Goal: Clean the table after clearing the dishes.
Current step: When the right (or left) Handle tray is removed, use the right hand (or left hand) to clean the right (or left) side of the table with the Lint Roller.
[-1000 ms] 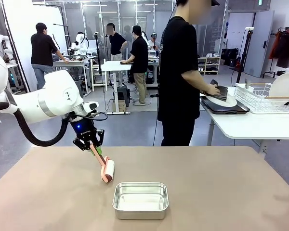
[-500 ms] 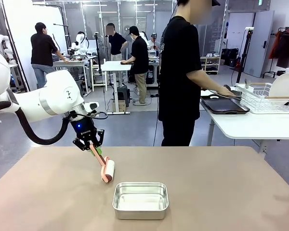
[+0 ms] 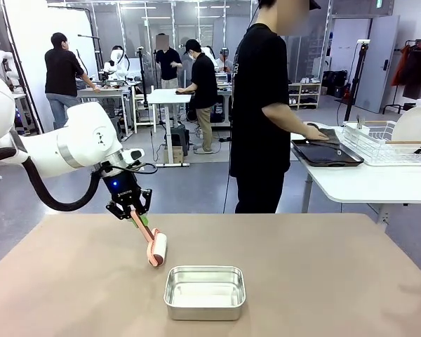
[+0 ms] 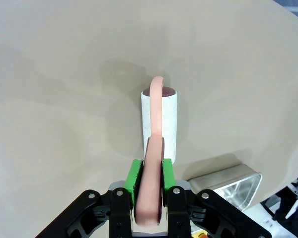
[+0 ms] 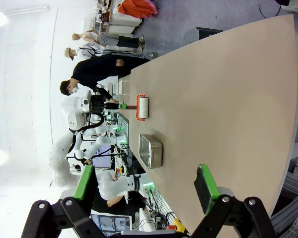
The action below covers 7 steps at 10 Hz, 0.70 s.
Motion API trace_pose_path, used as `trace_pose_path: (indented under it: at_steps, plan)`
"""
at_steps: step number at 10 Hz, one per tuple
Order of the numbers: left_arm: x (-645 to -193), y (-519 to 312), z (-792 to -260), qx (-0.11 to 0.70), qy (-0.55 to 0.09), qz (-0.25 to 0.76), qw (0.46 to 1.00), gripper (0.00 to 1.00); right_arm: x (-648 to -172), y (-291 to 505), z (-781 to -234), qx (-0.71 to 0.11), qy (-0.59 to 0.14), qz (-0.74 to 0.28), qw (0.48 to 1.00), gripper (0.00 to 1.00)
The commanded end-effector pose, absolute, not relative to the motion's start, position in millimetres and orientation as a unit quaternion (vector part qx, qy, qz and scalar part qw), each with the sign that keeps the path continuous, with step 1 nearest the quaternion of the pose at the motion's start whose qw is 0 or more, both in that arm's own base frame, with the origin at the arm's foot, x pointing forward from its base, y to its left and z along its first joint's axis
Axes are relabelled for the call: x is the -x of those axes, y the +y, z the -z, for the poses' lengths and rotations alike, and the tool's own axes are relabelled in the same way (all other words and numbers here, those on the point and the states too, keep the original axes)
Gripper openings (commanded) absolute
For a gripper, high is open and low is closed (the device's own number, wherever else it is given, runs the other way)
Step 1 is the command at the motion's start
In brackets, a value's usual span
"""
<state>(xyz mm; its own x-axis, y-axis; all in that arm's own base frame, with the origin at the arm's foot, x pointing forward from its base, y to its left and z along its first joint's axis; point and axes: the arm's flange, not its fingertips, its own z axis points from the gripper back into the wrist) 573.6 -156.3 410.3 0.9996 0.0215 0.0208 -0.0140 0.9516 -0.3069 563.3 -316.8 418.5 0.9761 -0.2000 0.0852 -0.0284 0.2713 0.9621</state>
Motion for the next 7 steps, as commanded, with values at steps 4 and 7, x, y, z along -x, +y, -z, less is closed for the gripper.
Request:
trace_pose_path:
  at_steps: [4, 7]
  plan:
    - [-552, -108, -386, 0.189, -0.004, -0.001, 0.982, 0.14, -563, -315, -421, -0.601, -0.096, 0.053, 0.791, 1.0]
    - [-545, -75, -373, 0.203, -0.02, 0.0, 0.979, 0.14, -563, -315, -421, -0.601, -0.096, 0.053, 0.791, 1.0]
